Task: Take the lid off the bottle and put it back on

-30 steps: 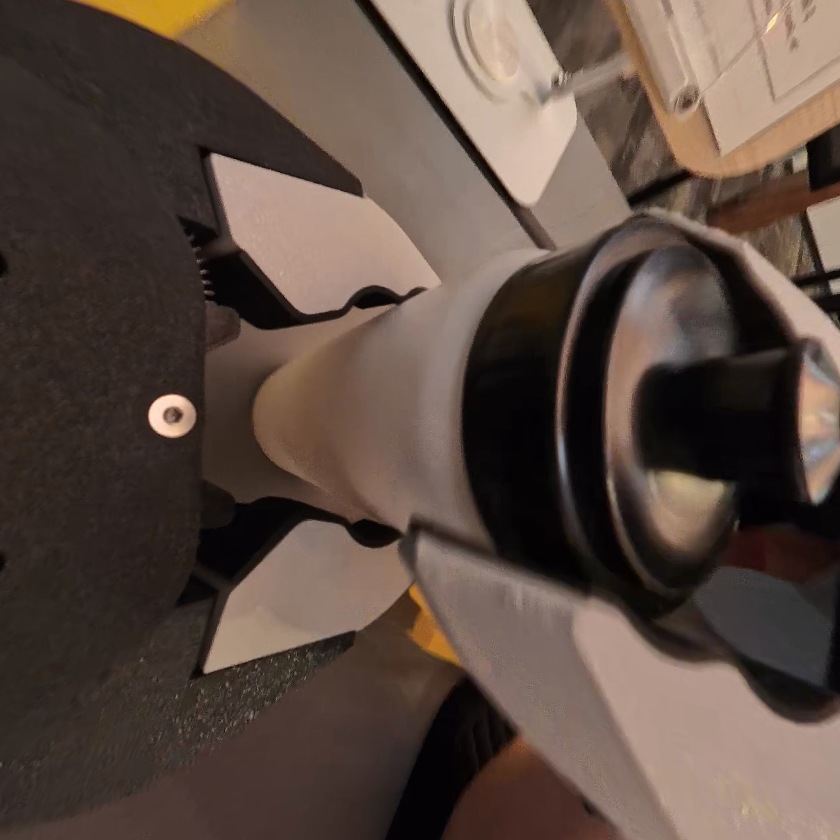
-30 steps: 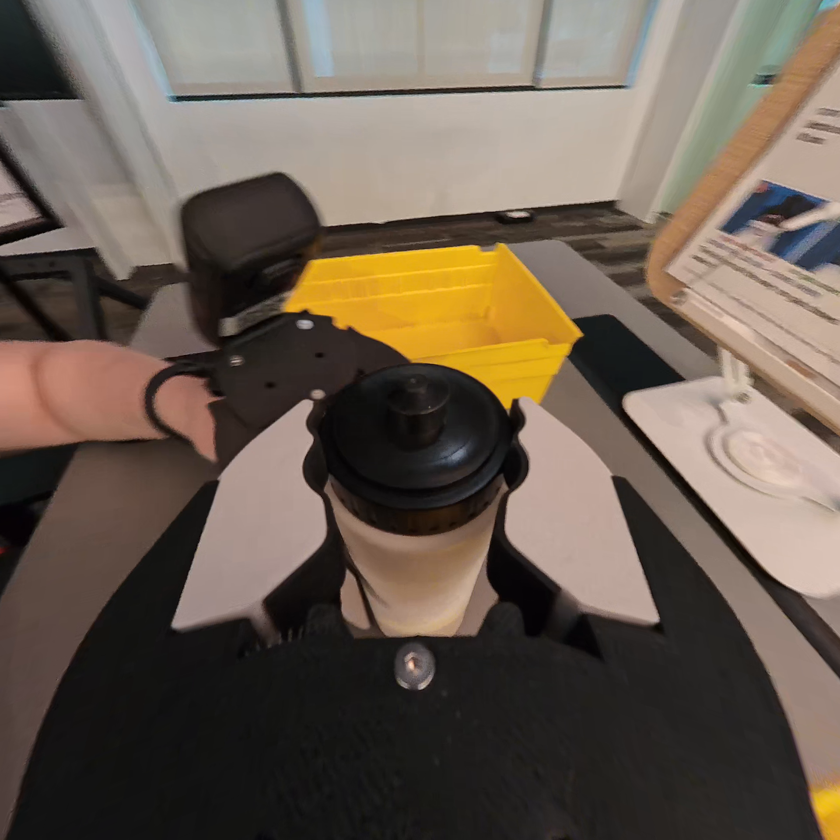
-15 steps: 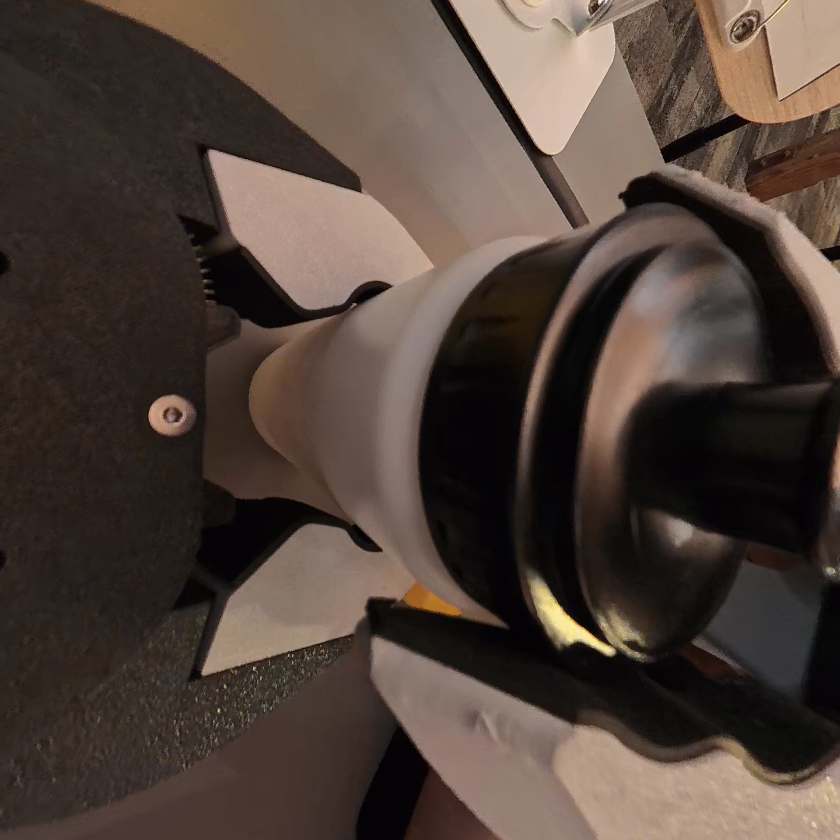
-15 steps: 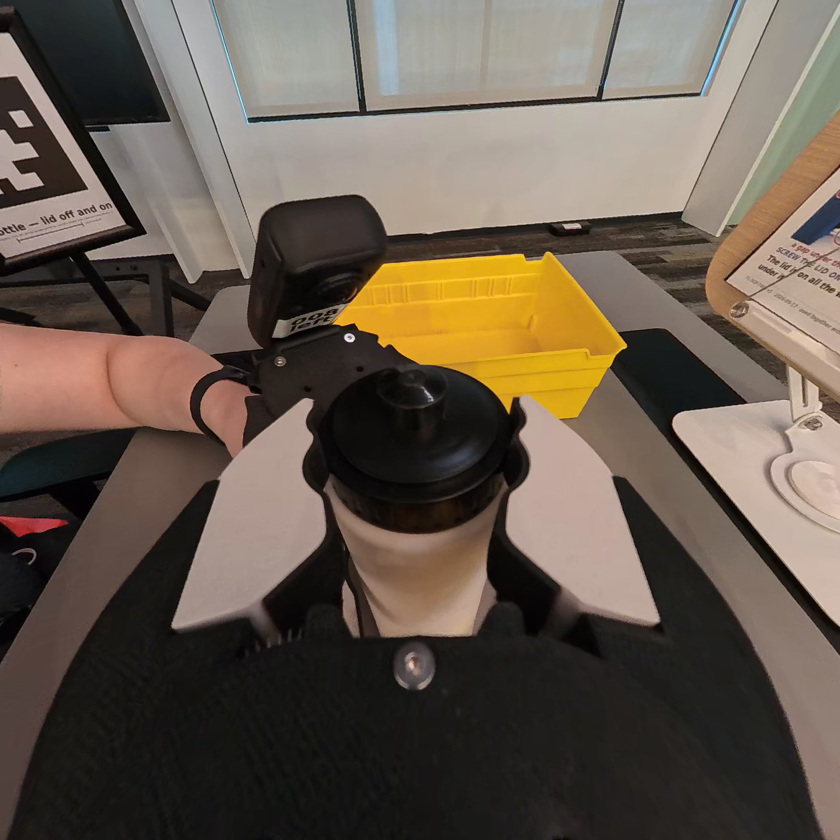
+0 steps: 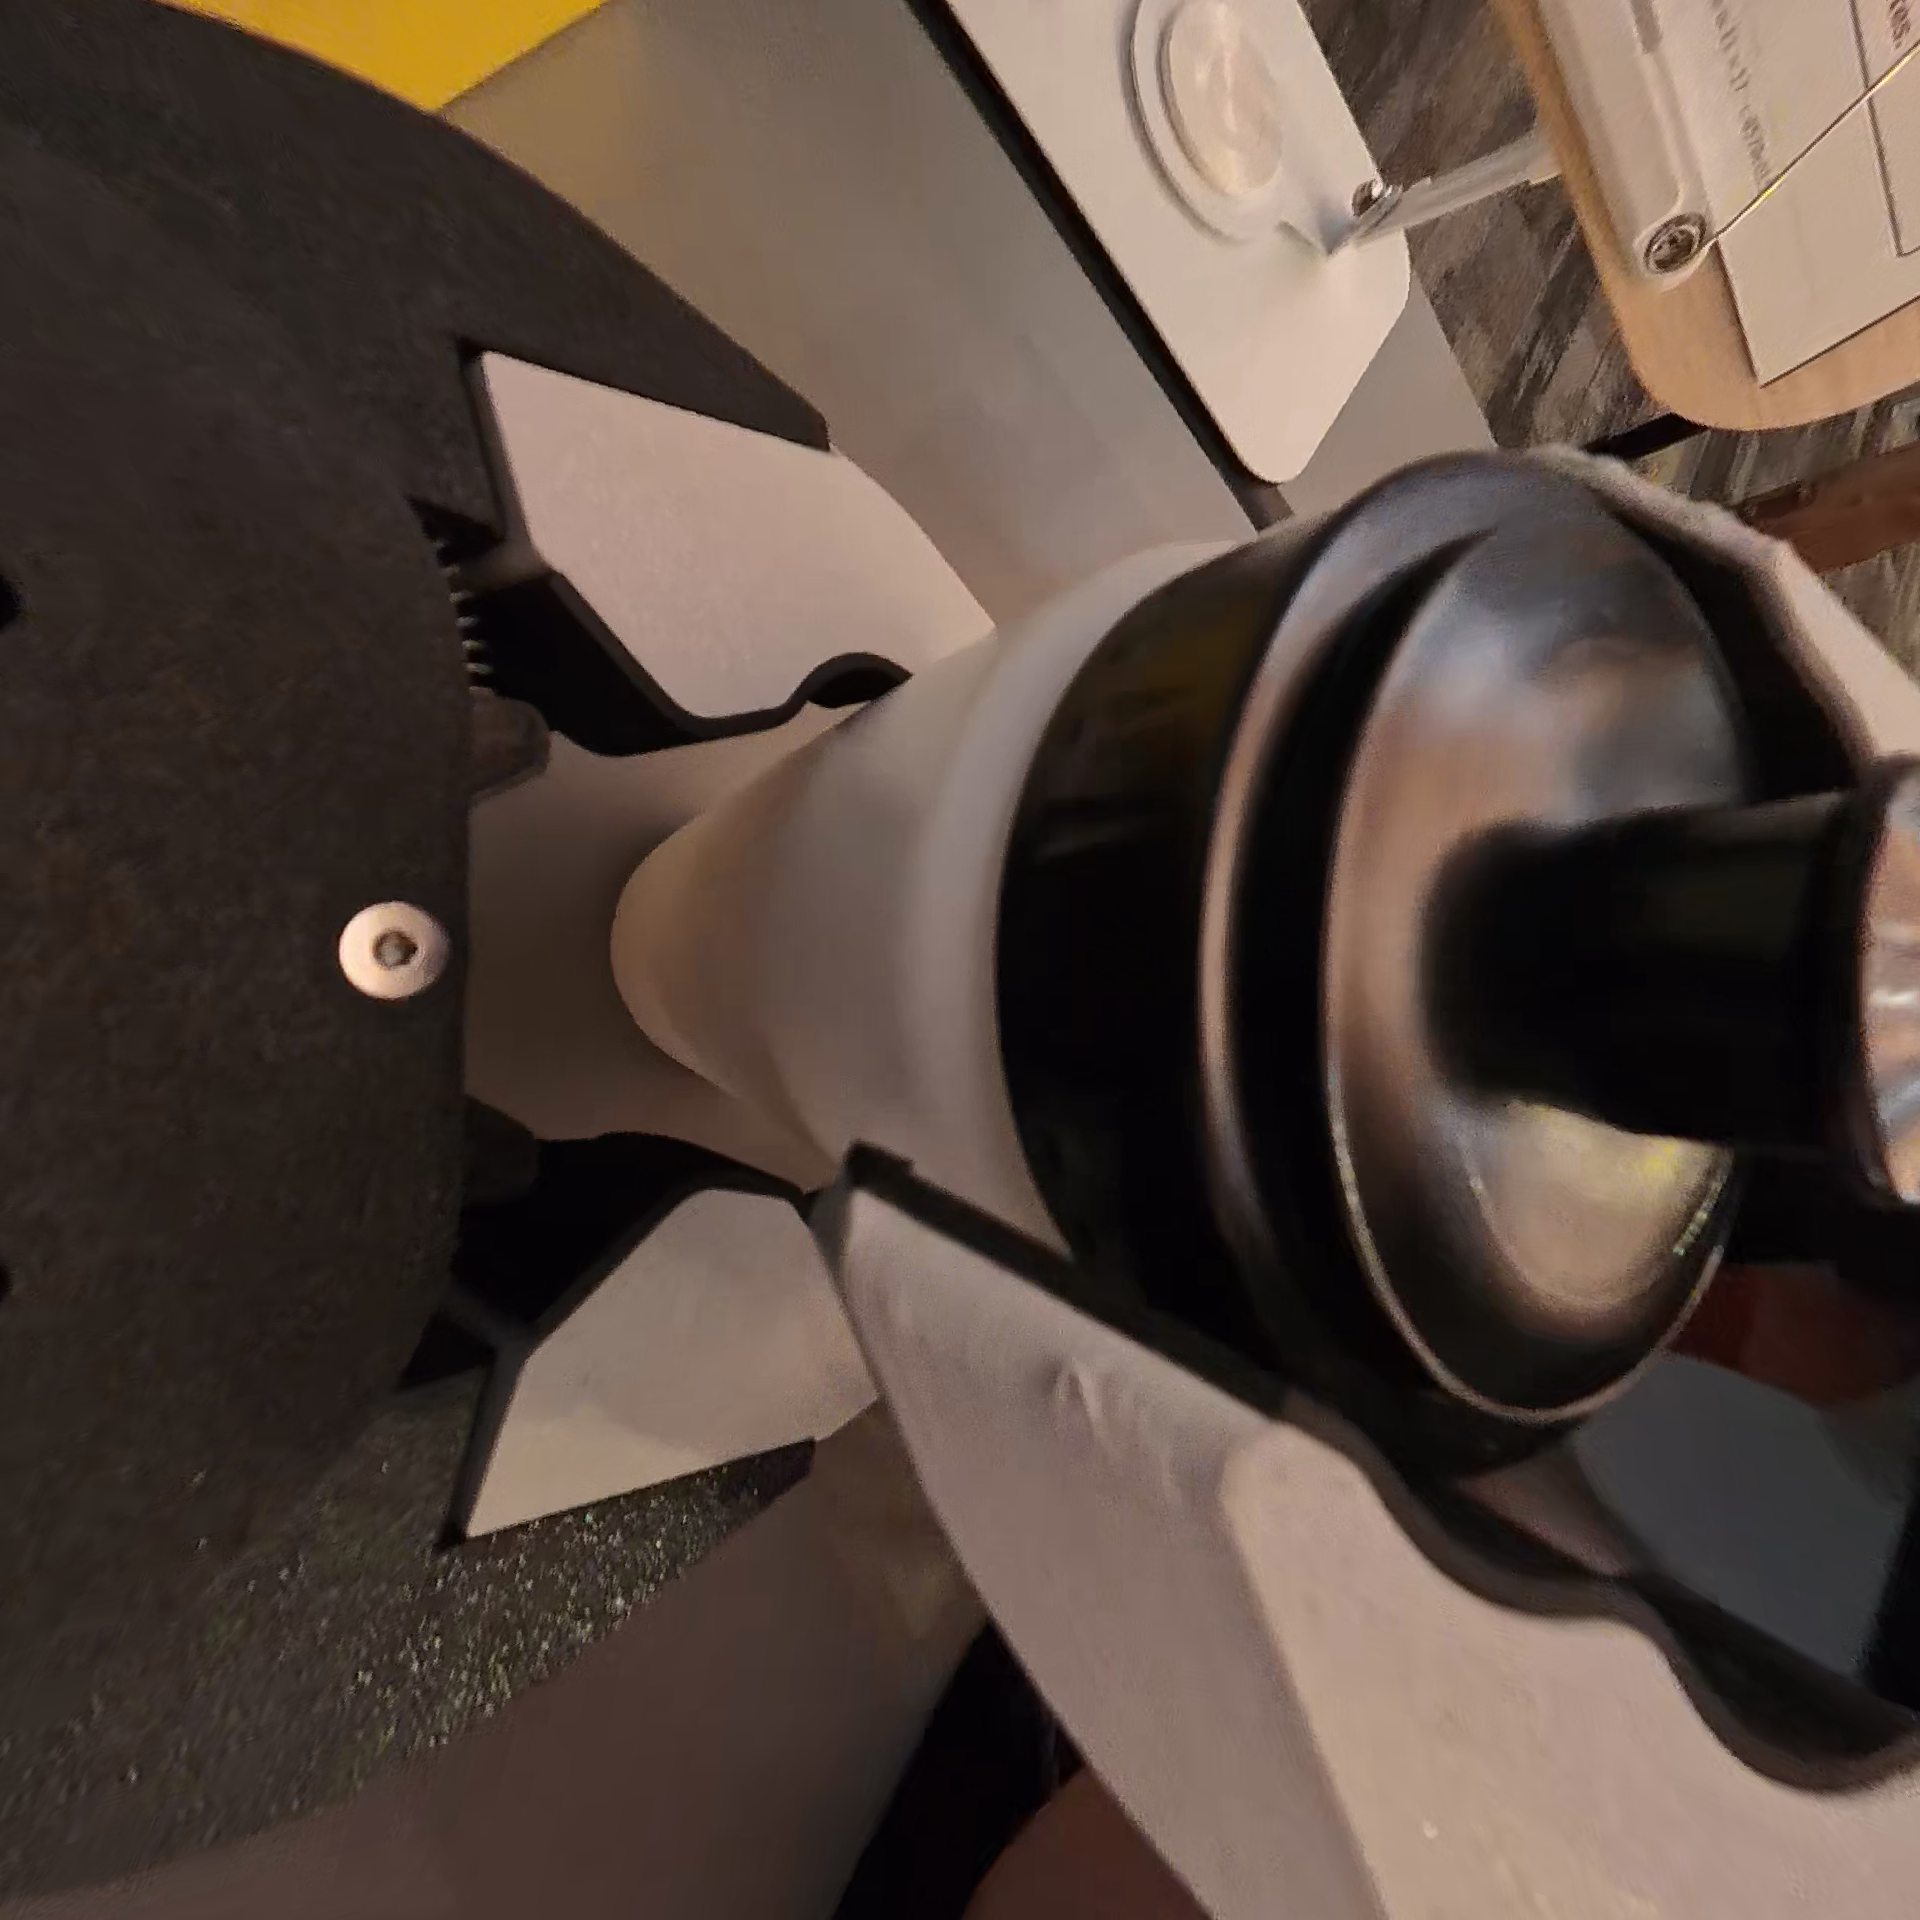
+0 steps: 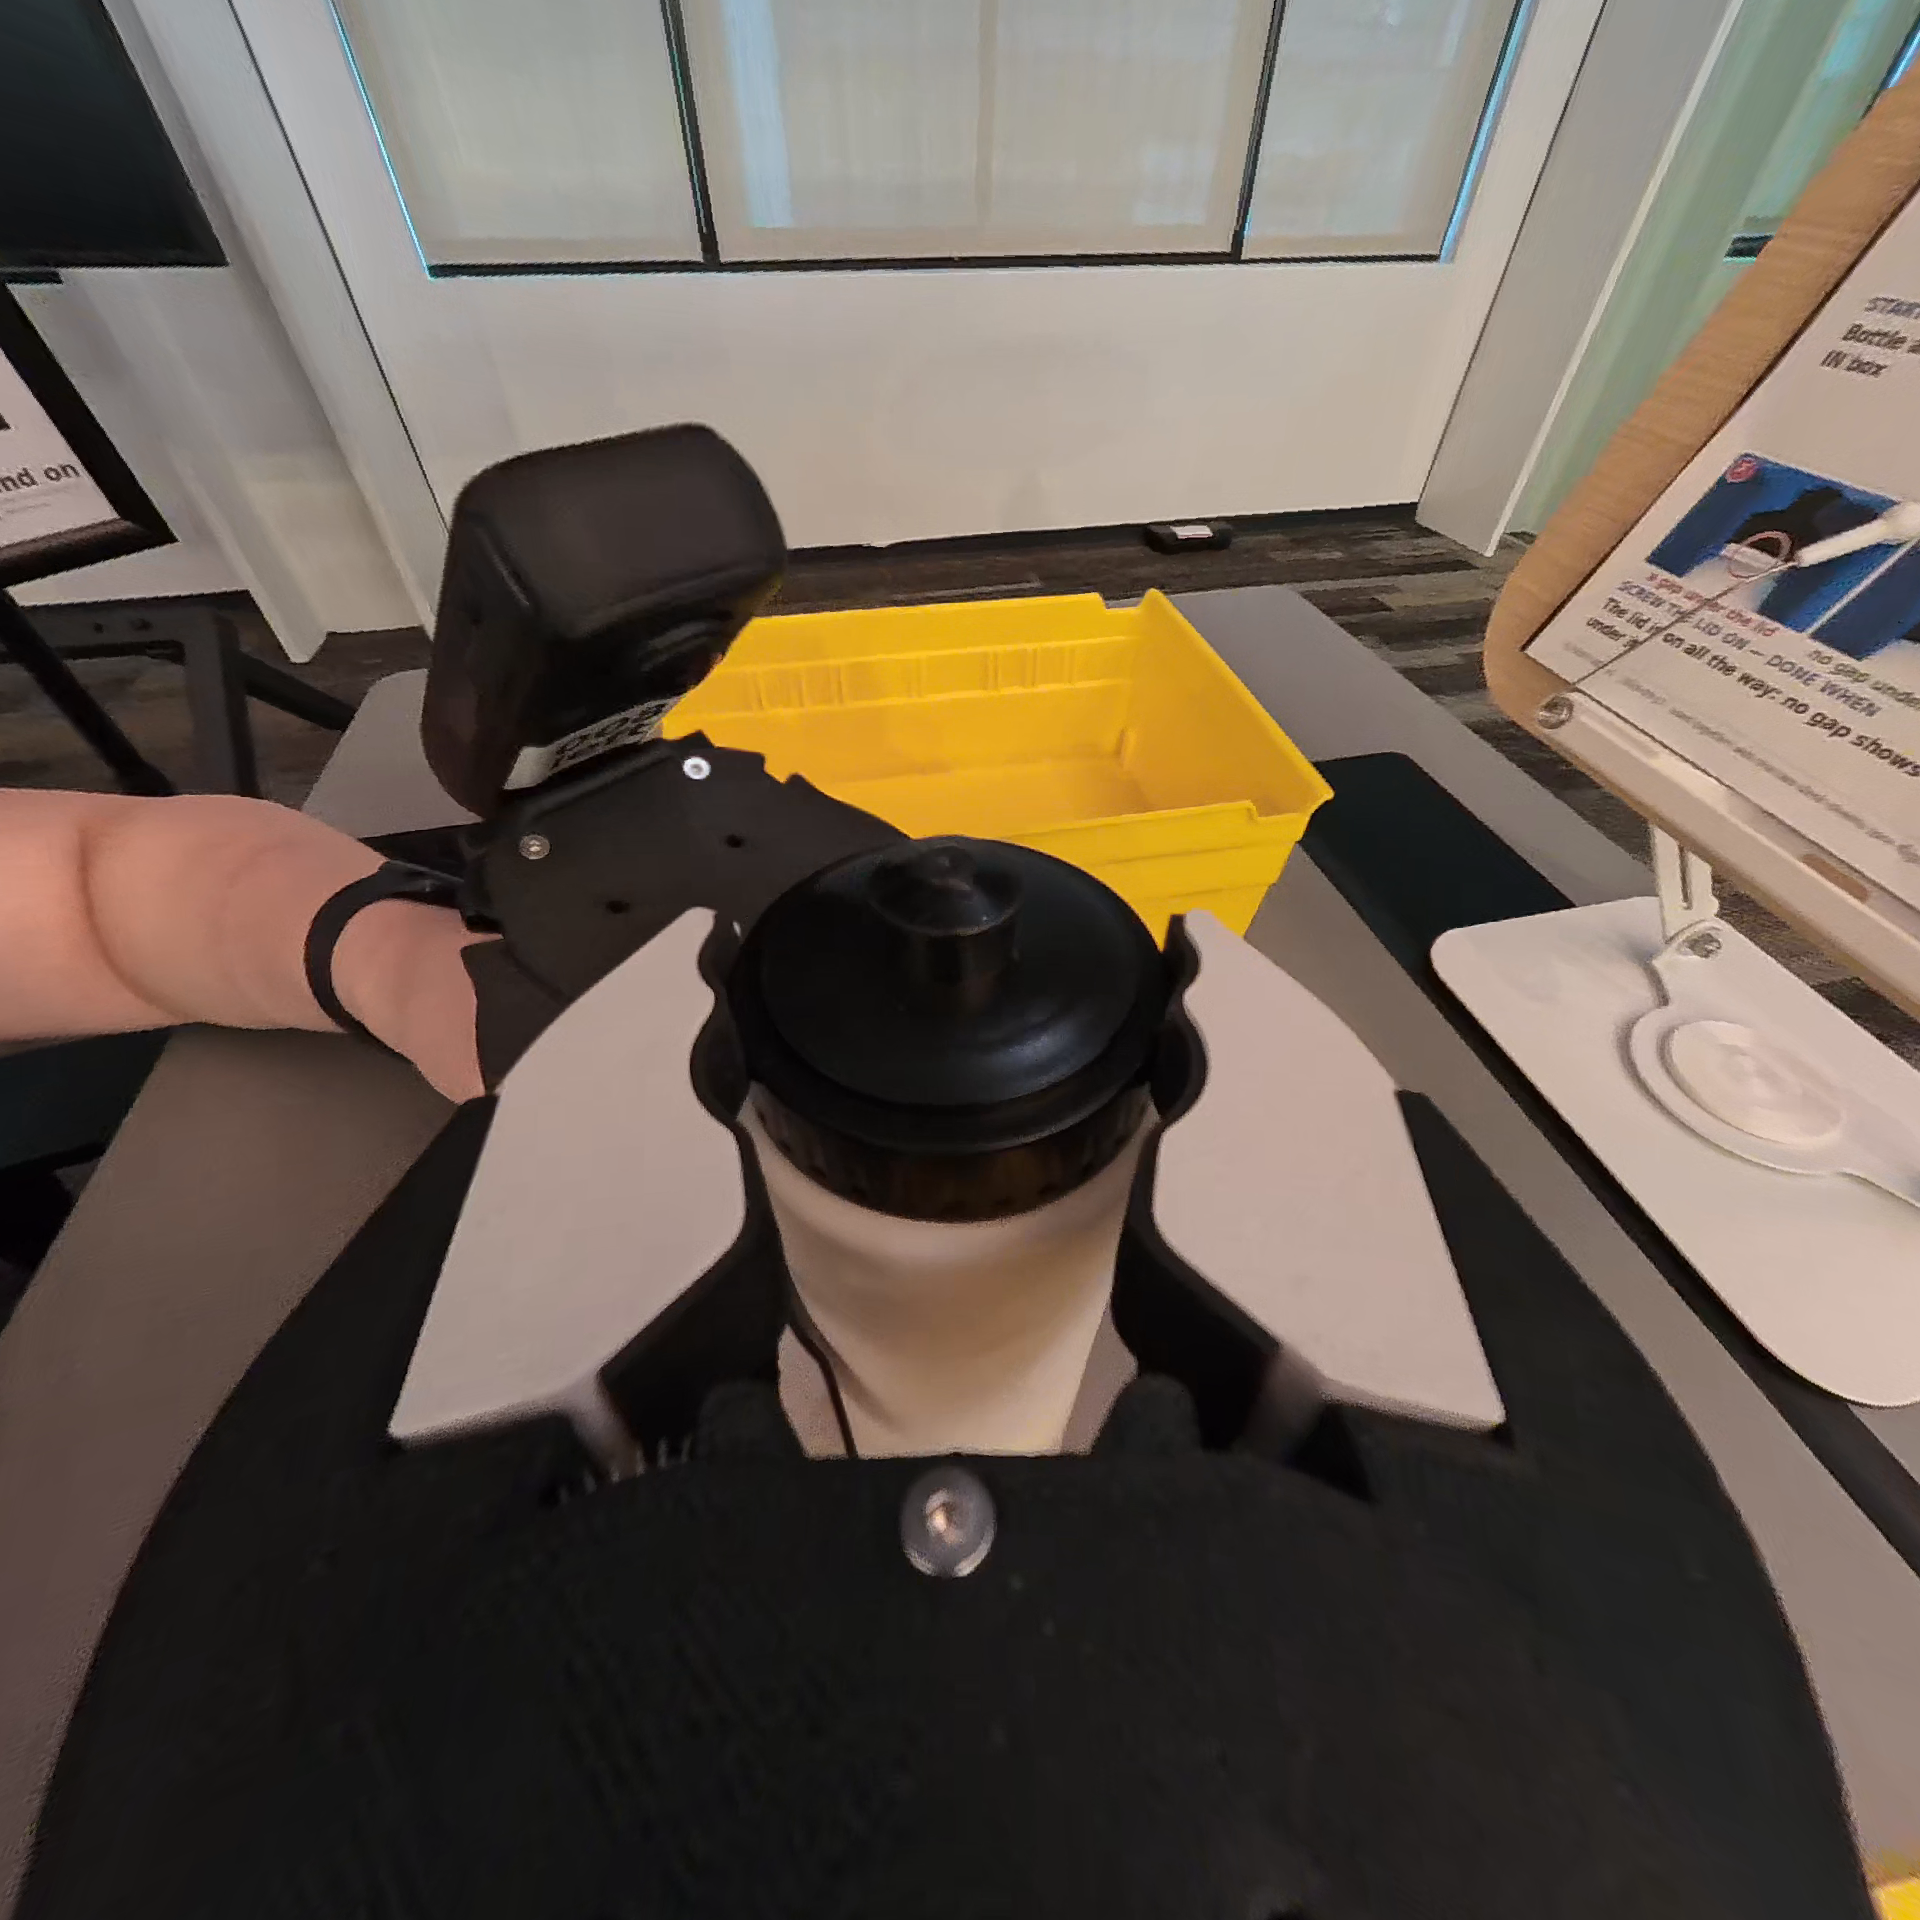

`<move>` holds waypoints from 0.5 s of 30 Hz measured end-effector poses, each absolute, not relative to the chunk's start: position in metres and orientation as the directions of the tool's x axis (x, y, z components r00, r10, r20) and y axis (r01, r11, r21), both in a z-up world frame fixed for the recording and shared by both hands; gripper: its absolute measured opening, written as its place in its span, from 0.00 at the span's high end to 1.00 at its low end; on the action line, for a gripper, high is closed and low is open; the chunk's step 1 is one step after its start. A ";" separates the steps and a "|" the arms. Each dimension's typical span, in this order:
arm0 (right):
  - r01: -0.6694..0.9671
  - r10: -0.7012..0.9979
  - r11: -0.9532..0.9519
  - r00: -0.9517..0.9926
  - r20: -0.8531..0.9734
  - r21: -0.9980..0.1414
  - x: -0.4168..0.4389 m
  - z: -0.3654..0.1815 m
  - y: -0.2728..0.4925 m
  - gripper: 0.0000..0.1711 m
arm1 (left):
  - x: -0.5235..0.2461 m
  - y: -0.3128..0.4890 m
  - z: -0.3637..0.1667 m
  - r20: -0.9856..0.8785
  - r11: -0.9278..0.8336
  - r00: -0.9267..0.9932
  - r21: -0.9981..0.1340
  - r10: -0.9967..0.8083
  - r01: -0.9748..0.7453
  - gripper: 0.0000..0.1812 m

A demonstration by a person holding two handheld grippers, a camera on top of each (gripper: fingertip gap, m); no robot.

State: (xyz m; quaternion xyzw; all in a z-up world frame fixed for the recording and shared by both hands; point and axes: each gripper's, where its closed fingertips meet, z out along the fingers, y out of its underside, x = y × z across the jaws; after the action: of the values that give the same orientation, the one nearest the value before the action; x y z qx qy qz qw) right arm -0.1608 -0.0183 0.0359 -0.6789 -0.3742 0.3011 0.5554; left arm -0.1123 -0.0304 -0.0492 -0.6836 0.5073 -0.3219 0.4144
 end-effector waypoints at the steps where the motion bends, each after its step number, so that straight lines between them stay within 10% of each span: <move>1: 0.172 0.844 -0.100 0.536 0.008 -0.980 -0.161 0.036 -0.018 0.54 | -0.112 -0.031 -0.049 0.027 -0.142 0.269 -0.896 -0.963 -0.421 0.49; 15: 0.159 0.875 -0.147 0.482 -0.053 -0.976 -0.145 0.022 -0.010 0.44 | -0.108 -0.032 -0.079 0.067 -0.179 0.242 -0.860 -0.968 -0.478 0.53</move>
State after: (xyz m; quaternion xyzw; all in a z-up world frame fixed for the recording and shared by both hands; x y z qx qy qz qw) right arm -0.1454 -0.0104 0.0223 -0.6779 -0.3811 0.3376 0.5304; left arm -0.1077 -0.0321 -0.0789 -0.6941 0.5207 -0.3283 0.3732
